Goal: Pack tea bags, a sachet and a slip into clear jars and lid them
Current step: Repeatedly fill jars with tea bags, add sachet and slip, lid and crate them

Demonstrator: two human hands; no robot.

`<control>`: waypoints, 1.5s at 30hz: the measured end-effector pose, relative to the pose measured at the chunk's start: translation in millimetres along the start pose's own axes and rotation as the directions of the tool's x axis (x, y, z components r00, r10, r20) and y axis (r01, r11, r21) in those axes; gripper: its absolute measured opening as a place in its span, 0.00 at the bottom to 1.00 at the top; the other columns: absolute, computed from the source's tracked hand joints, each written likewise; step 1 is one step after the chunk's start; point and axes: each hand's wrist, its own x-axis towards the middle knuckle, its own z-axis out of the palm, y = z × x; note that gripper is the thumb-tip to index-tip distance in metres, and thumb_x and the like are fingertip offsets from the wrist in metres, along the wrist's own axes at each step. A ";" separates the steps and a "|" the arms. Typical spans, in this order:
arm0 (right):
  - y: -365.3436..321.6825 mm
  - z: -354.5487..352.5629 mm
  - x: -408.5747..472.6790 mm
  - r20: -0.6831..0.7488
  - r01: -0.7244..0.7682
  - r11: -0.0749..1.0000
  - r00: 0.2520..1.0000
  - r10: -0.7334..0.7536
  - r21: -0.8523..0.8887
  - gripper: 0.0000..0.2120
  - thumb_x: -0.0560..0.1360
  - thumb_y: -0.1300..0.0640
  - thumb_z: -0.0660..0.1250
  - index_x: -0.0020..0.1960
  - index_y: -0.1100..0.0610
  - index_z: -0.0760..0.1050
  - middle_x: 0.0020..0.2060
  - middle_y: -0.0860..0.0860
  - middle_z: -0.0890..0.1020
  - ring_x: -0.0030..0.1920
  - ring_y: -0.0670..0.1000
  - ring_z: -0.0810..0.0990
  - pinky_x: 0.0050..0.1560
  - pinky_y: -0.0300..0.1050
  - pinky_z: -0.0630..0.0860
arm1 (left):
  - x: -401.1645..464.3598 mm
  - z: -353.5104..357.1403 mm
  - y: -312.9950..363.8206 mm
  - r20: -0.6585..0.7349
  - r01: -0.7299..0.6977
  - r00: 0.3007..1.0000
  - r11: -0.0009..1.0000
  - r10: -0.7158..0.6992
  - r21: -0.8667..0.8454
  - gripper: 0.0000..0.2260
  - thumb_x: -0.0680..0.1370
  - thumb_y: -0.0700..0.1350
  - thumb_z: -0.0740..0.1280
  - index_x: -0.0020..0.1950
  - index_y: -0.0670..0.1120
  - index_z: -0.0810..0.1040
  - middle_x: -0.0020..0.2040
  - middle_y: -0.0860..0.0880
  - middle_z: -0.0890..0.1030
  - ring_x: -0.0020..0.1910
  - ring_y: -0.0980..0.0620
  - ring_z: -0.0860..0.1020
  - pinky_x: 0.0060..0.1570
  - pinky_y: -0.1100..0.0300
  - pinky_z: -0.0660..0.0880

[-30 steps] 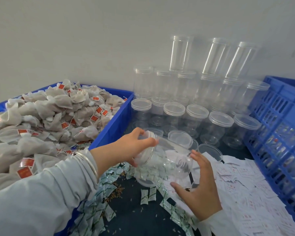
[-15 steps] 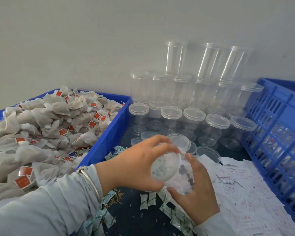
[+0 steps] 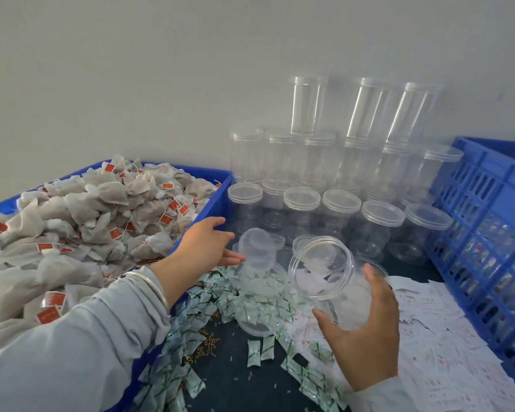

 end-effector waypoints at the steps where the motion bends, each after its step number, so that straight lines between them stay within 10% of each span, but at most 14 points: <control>1: -0.1 0.2 -0.5 -0.005 0.013 1.000 1.000 -0.013 0.007 0.51 0.53 0.61 0.84 0.70 0.56 0.62 0.63 0.50 0.70 0.65 0.50 0.66 0.63 0.52 0.64 | 1.2 -1.1 -0.9 -0.018 -0.030 0.999 0.999 0.031 0.030 0.21 0.82 0.34 0.55 0.74 0.45 0.61 0.67 0.42 0.74 0.43 0.43 0.83 0.31 0.61 0.80; 6: -4.6 -4.2 0.1 -0.014 -0.097 0.988 0.995 0.099 0.118 0.50 0.55 0.57 0.83 0.70 0.47 0.60 0.62 0.41 0.67 0.63 0.53 0.69 0.62 0.59 0.70 | 5.8 -15.4 2.1 -0.124 -0.201 0.968 0.970 0.218 0.135 0.12 0.80 0.33 0.57 0.60 0.45 0.71 0.50 0.50 0.78 0.29 0.53 0.82 0.28 0.62 0.79; 11: -36.0 -8.6 3.5 0.076 -0.222 0.905 0.975 0.209 0.364 0.47 0.51 0.44 0.77 0.67 0.36 0.61 0.57 0.23 0.67 0.57 0.43 0.73 0.52 0.33 0.72 | 14.7 -66.0 22.8 -0.368 -0.317 0.855 0.929 0.366 0.189 0.11 0.78 0.33 0.57 0.52 0.47 0.73 0.46 0.49 0.80 0.30 0.52 0.82 0.24 0.63 0.74; 15: -68.9 -4.0 7.7 0.261 -0.260 0.833 0.954 0.145 0.488 0.48 0.50 0.39 0.77 0.68 0.36 0.62 0.61 0.31 0.72 0.61 0.40 0.74 0.58 0.47 0.75 | 18.7 -116.5 25.0 -0.529 -0.274 0.779 0.942 0.337 0.196 0.14 0.77 0.31 0.57 0.45 0.50 0.72 0.44 0.50 0.81 0.31 0.54 0.83 0.23 0.63 0.74; 18: -91.7 10.1 2.6 0.358 -0.261 0.812 0.931 0.069 0.523 0.48 0.53 0.36 0.77 0.68 0.32 0.59 0.64 0.33 0.70 0.64 0.38 0.71 0.61 0.42 0.69 | 25.3 -137.2 12.1 -0.503 -0.145 0.807 0.929 0.310 0.341 0.12 0.76 0.29 0.59 0.46 0.45 0.77 0.44 0.46 0.82 0.34 0.50 0.81 0.37 0.54 0.81; 23: -106.5 48.1 -27.6 0.492 -0.433 0.686 0.862 0.124 0.585 0.46 0.55 0.41 0.81 0.66 0.32 0.60 0.64 0.34 0.71 0.58 0.28 0.70 0.50 0.26 0.71 | 32.2 -145.5 -12.1 -0.245 0.051 0.930 0.566 0.273 0.823 0.13 0.75 0.41 0.66 0.59 0.45 0.78 0.56 0.45 0.80 0.46 0.50 0.76 0.47 0.59 0.71; 28: -96.6 67.5 -52.1 0.562 -0.529 0.662 0.805 0.191 0.531 0.48 0.54 0.46 0.79 0.70 0.41 0.61 0.64 0.40 0.72 0.63 0.41 0.72 0.62 0.42 0.71 | 44.3 -134.1 -37.8 -0.061 -0.003 0.982 0.335 0.180 0.942 0.29 0.74 0.46 0.70 0.73 0.46 0.65 0.65 0.44 0.76 0.60 0.45 0.76 0.52 0.60 0.70; 33: -91.9 68.8 -59.2 0.605 -0.552 0.654 0.776 0.177 0.517 0.49 0.55 0.51 0.82 0.69 0.38 0.61 0.64 0.39 0.73 0.63 0.43 0.74 0.64 0.49 0.72 | 52.3 -133.5 -38.1 -0.118 0.055 0.964 0.257 0.237 0.965 0.18 0.78 0.42 0.64 0.69 0.47 0.72 0.62 0.44 0.78 0.60 0.45 0.76 0.54 0.58 0.71; 39: -92.5 70.4 -61.1 0.647 -0.571 0.654 0.746 0.160 0.497 0.50 0.52 0.47 0.80 0.70 0.40 0.61 0.64 0.37 0.73 0.66 0.41 0.71 0.67 0.46 0.69 | 52.0 -131.2 -30.9 -0.205 0.083 0.927 0.364 0.313 0.928 0.12 0.81 0.47 0.60 0.51 0.41 0.80 0.44 0.45 0.81 0.46 0.46 0.80 0.41 0.58 0.74; 42: -92.9 67.7 -60.6 0.649 -0.571 0.658 0.743 0.162 0.491 0.51 0.50 0.42 0.79 0.69 0.38 0.61 0.63 0.36 0.73 0.65 0.43 0.72 0.66 0.49 0.70 | 47.5 -128.9 -21.8 -0.291 0.022 0.899 0.629 0.328 0.777 0.12 0.81 0.50 0.60 0.42 0.46 0.76 0.36 0.49 0.79 0.34 0.49 0.78 0.30 0.61 0.71; 45: -94.2 65.4 -58.7 0.656 -0.588 0.655 0.733 0.181 0.476 0.51 0.49 0.41 0.79 0.68 0.36 0.60 0.65 0.38 0.72 0.65 0.45 0.72 0.67 0.53 0.70 | 43.6 -122.7 -8.3 -0.365 -0.144 0.881 0.907 0.300 0.397 0.11 0.81 0.48 0.60 0.49 0.43 0.78 0.45 0.43 0.82 0.44 0.42 0.80 0.46 0.49 0.79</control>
